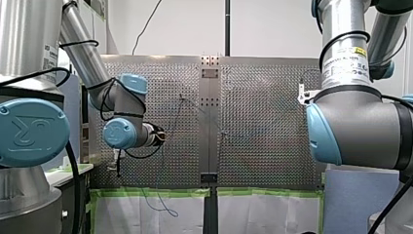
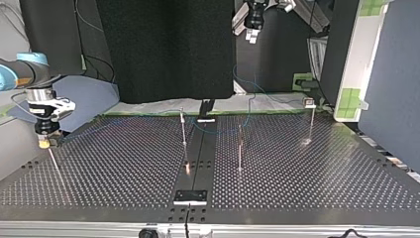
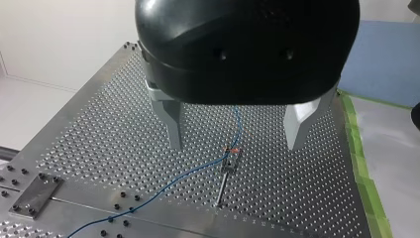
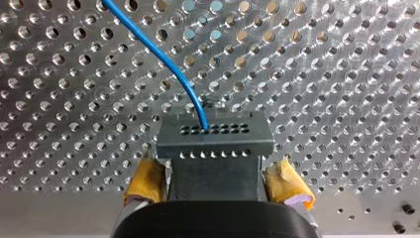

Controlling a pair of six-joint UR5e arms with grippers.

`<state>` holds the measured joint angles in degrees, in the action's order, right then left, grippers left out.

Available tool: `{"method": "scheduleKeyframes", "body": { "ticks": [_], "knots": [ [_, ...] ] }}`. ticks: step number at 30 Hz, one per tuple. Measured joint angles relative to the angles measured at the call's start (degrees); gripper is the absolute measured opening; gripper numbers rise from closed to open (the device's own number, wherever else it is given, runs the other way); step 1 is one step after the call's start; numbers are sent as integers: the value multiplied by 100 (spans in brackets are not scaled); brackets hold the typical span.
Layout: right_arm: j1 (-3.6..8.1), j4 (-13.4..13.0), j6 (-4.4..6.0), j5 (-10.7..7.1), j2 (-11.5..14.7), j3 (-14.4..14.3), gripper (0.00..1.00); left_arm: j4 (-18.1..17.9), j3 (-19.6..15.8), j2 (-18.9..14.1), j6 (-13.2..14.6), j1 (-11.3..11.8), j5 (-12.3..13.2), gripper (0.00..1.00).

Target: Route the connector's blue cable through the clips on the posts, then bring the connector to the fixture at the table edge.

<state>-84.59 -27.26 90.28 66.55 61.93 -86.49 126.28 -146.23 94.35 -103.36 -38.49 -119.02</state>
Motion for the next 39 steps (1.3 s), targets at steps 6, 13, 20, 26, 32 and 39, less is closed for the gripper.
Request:
{"method": "scheduleKeyframes", "body": {
  "ticks": [6, 13, 20, 26, 32, 39],
  "knots": [
    [-1, 0, 0, 77, 0, 1, 100, -1, -1, 5, 0, 3, 4, 100],
    [-1, 8, 0, 317, 0, 1, 100, -5, -1, 7, 0, 5, 1, 100],
    [-1, 9, 20, 566, 1, 1, 100, -6, -6, 15, 0, 5, -1, 100],
    [-1, 22, 72, 824, 1, 1, 100, -7, -9, 16, 0, 5, -1, 100],
    [-9, 91, 157, 1152, 1, 0, 100, -13, -13, 18, 0, 5, -3, 100],
    [-55, 292, 227, 1517, 1, -37, 100, -17, -18, 20, 0, 5, -1, 100]
  ]
}}
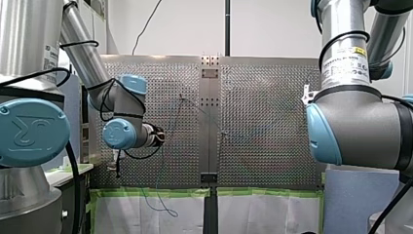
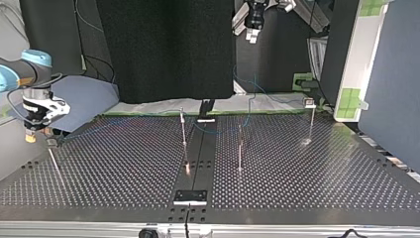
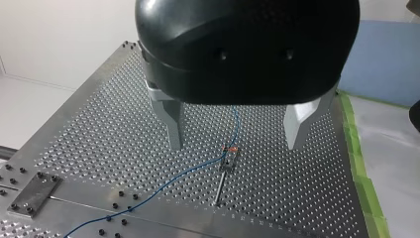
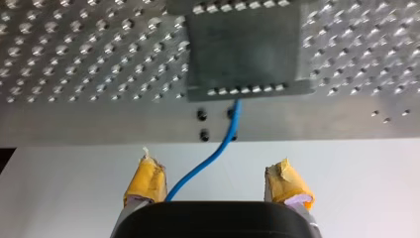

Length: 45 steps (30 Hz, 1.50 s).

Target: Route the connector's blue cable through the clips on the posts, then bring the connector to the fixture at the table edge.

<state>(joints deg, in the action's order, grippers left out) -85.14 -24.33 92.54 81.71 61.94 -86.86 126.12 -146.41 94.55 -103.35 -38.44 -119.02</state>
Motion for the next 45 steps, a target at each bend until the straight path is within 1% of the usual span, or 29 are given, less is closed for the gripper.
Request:
{"method": "scheduleKeyframes", "body": {
  "ticks": [5, 8, 11, 14, 20, 21, 23, 28, 29, 31, 32, 33, 35, 38, 42, 45],
  "knots": [
    [-45, -16, 18, 239, 30, -161, 100, 6, -6, -1, 4, -1, 5, 100],
    [-68, -130, 36, 394, 123, -309, 100, 14, -7, -1, 33, -3, 6, 100],
    [-119, -292, 11, 569, 277, -480, 100, 6, -9, -1, 58, -4, 6, 100],
    [-216, -450, -42, 728, 431, -639, 100, -16, -10, -1, 67, -3, 7, 100],
    [-502, -759, -89, 1038, 740, -949, 100, -57, -15, 0, 77, -3, 6, 100],
    [-564, -822, -113, 1101, 802, -1013, 100, -55, -15, 0, 84, -4, 7, 100],
    [-652, -911, -165, 1189, 891, -1100, 100, -47, -17, 1, 100, -5, 7, 100],
    [-895, -1147, -378, 1433, 1135, -1344, 100, 5, -24, 0, 127, -6, 13, 100],
    [-936, -1177, -418, 1475, 1174, -1386, 100, 16, -24, 0, 129, -7, 14, 100],
    [-1049, -1226, -529, 1588, 1241, -1498, 100, 29, -25, 0, 130, -7, 13, 100],
    [-1076, -1231, -553, 1614, 1250, -1525, 100, 26, -25, 0, 131, -7, 11, 100],
    [-1129, -1233, -592, 1667, 1260, -1578, 100, 12, -25, 0, 131, -6, 8, 100],
    [-1205, -1226, -633, 1742, 1253, -1653, 100, -40, -21, -1, 127, -7, 7, 100],
    [-1335, -1221, -697, 1873, 1177, -1784, 100, -162, 14, -2, 89, -2, -19, 100],
    [-1546, -1240, -804, 2083, 985, -1995, 100, -368, 110, -1, -16, 4, -165, 100],
    [-1703, -1305, -841, 2241, 830, -2097, 100, -503, 178, -1, -27, 8, -291, 100]
  ]
}}
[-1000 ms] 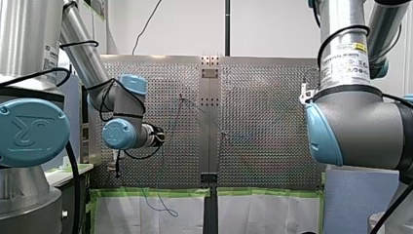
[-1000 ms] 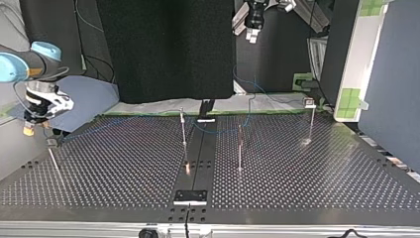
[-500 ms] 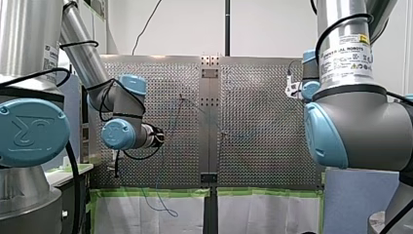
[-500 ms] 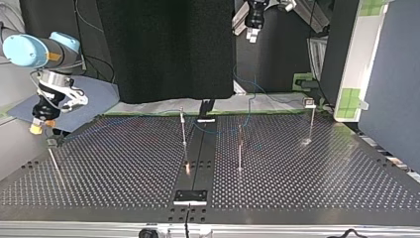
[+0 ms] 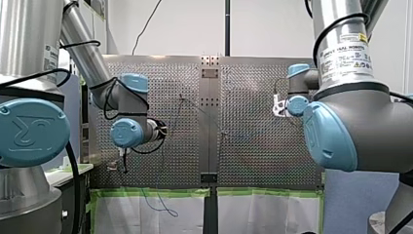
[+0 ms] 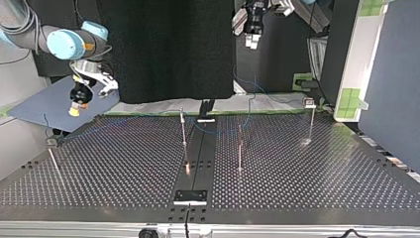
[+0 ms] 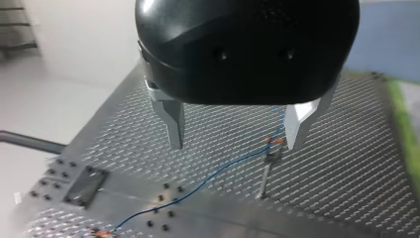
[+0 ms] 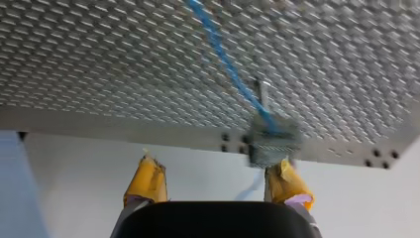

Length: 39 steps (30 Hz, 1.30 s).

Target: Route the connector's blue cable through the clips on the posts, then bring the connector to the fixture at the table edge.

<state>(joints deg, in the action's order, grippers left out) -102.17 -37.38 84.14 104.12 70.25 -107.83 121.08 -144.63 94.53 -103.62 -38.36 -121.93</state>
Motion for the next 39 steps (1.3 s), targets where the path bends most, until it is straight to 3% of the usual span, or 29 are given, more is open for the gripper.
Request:
{"method": "scheduleKeyframes", "body": {
  "ticks": [9, 15, 24, 35, 39],
  "knots": [
    [-484, -285, 10, 486, -484, 160, 100, -265, 75, 1, 310, 8, -458, 100],
    [-830, -305, 20, 830, -829, 320, 100, -243, 77, 5, 255, 24, -579, 100],
    [-1249, -270, -8, 1250, -1234, 439, 100, -58, 78, 5, 259, 59, -777, 100],
    [-1796, -309, -31, 1796, -1304, 443, 100, -31, 78, 6, 274, 90, -798, 100],
    [-2018, -328, 7, 1977, -1304, 442, 100, -28, 78, 7, 279, 105, -789, 100]
  ]
}}
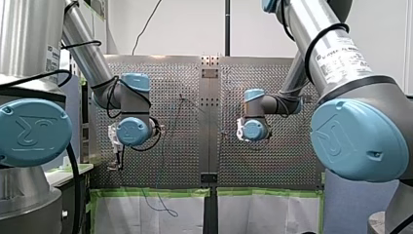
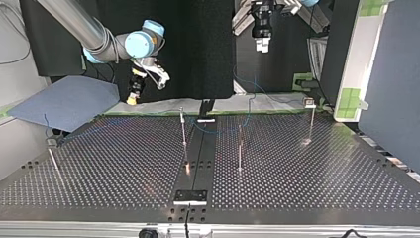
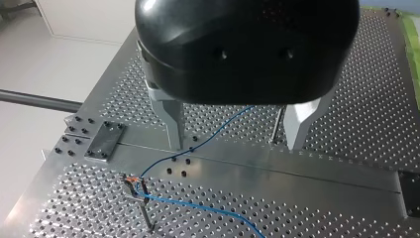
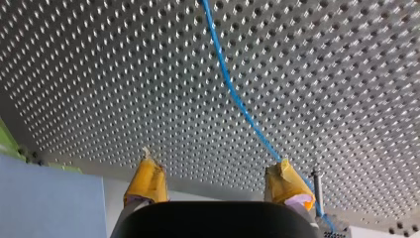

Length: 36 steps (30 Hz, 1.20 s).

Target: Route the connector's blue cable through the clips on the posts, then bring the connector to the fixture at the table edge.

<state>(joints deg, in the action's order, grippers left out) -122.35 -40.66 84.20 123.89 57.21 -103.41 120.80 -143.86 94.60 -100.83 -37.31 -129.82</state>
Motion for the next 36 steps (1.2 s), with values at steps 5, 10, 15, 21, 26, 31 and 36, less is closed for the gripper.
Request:
{"method": "scheduleKeyframes", "body": {
  "ticks": [5, 10, 15, 21, 26, 31, 36],
  "knots": [
    [-233, 33, 143, -45, -1, -1, 100, 2, 0, 0, 7, 18, 5, 100],
    [-477, 215, 330, -1, -1, -9, 100, 5, -2, 0, 30, 32, 4, 100],
    [-729, 390, 496, 191, -2, -55, 100, 6, -3, -1, 79, 46, -7, 100],
    [-1031, 505, 769, 487, -2, -224, 100, -14, -2, -1, 105, 59, 21, 100],
    [-1287, 706, 893, 742, -2, -282, 100, -55, -1, 0, 129, 69, 59, 100],
    [-1451, 779, 863, 905, -2, -289, 100, -93, 13, 0, 139, 78, 52, 100],
    [-1478, 786, 855, 932, -2, -291, 100, -103, 16, 0, 142, 80, 48, 100]
  ]
}}
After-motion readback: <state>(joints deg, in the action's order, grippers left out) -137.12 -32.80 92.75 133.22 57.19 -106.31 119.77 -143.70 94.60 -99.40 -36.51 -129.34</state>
